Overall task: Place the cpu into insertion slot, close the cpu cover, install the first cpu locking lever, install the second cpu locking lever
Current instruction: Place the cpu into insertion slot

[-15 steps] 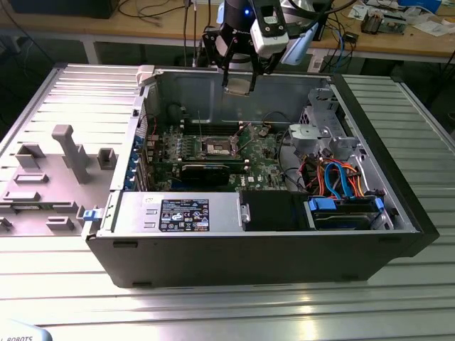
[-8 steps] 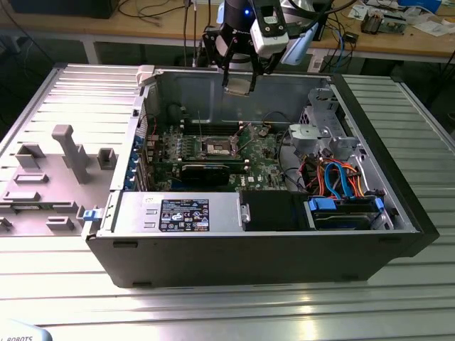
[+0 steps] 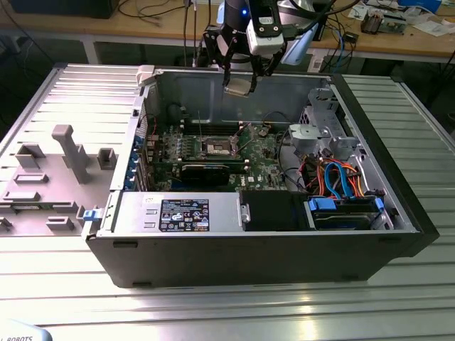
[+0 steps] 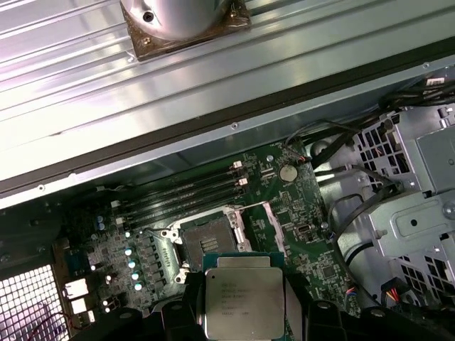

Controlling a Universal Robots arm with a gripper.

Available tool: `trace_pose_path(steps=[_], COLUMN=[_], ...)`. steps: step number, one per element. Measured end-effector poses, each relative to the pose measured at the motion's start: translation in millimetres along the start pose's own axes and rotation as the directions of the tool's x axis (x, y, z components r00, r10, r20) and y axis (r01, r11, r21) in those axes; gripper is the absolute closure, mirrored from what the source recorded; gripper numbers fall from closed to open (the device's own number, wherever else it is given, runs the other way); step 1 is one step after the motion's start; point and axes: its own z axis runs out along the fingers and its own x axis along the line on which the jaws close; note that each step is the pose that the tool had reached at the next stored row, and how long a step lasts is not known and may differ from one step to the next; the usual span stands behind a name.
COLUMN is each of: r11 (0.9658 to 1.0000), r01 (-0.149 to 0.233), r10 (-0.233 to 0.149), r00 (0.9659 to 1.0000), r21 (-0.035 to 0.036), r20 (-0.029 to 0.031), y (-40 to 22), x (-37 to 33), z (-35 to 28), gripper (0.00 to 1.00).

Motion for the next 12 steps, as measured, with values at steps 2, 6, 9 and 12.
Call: trace_pose_path(steps=[2, 6, 9, 12], r11=[1.0000, 1.0000, 1.0000, 1.0000], r01=[0.000, 0.000, 0.000, -0.002], r10=[0.000, 0.000, 0.000, 0.002], r00=[1.0000, 1.0000, 1.0000, 1.0000], r21=[0.0000, 0.0000, 0.0000, 0.0000], r20=[0.0000, 0.0000, 0.0000, 0.0001], y=[0.0, 0.0, 0.0, 0.0], x=[0.0, 0.0, 0.0, 0.0], z=[0.0, 0.0, 0.0, 0.0], gripper=[0.46, 0.46, 0.46, 0.46])
